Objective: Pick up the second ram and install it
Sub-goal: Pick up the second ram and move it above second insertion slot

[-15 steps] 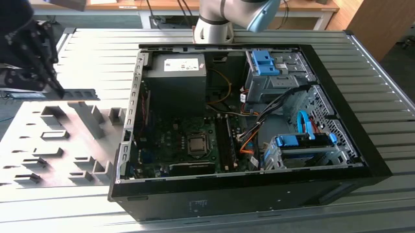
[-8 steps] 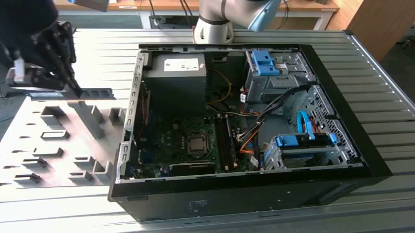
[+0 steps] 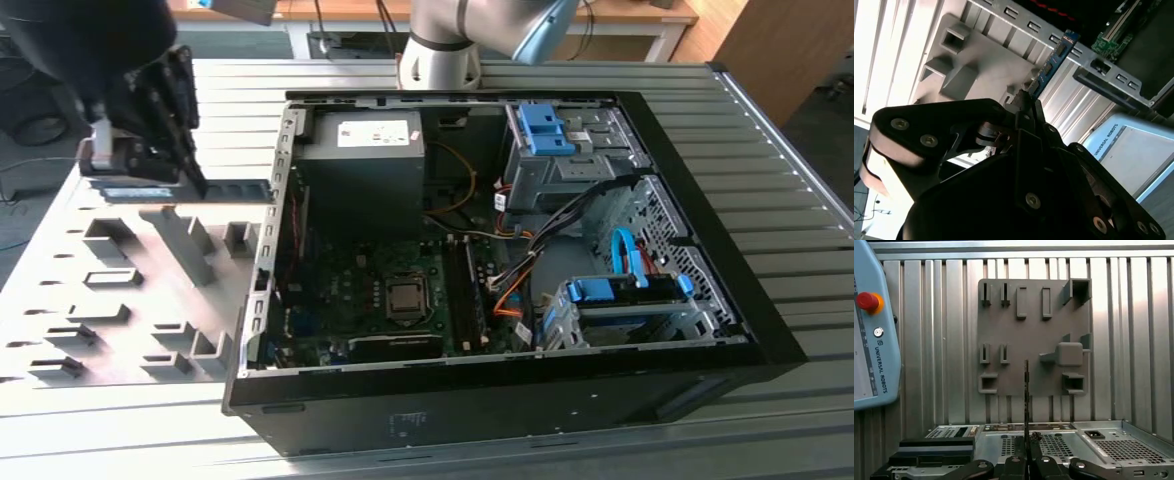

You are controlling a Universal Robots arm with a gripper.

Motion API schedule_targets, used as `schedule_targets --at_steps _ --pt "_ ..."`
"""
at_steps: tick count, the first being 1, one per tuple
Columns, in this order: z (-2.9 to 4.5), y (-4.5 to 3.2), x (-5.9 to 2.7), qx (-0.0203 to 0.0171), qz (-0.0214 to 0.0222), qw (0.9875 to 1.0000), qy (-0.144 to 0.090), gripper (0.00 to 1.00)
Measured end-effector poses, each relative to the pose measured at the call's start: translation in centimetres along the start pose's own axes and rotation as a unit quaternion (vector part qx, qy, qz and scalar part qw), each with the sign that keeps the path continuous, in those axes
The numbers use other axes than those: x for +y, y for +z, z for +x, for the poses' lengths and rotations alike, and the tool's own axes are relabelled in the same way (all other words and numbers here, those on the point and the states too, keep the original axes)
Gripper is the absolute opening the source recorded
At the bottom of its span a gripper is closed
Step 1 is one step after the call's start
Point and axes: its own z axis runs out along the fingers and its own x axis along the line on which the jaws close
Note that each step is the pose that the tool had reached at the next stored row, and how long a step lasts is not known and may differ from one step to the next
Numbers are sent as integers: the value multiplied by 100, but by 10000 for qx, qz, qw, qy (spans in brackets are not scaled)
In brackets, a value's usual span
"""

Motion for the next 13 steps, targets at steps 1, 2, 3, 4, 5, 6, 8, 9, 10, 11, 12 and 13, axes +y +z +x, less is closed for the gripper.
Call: schedule_targets --at_steps 1,2,3,4,5,6,8,9,10,11,12,13 --pt "-6 3 -34 0 -1 10000 0 14" --pt "-11 6 -68 0 -3 10000 0 14" --pt "-17 9 -103 0 -5 10000 0 14" --pt "-22 12 -136 0 -7 10000 0 14" --pt "-27 14 -171 0 -8 10000 0 14" --pt "-31 17 -203 0 -9 10000 0 14" --pt "-40 21 -268 0 -12 10000 0 14" --pt "-44 23 -298 0 -13 10000 1 14" --pt "-48 25 -329 0 -14 10000 0 14" --pt "-53 27 -364 0 -15 10000 1 14" --pt "-57 29 -396 0 -15 10000 0 14" --pt "-61 31 -429 0 -16 10000 0 14"
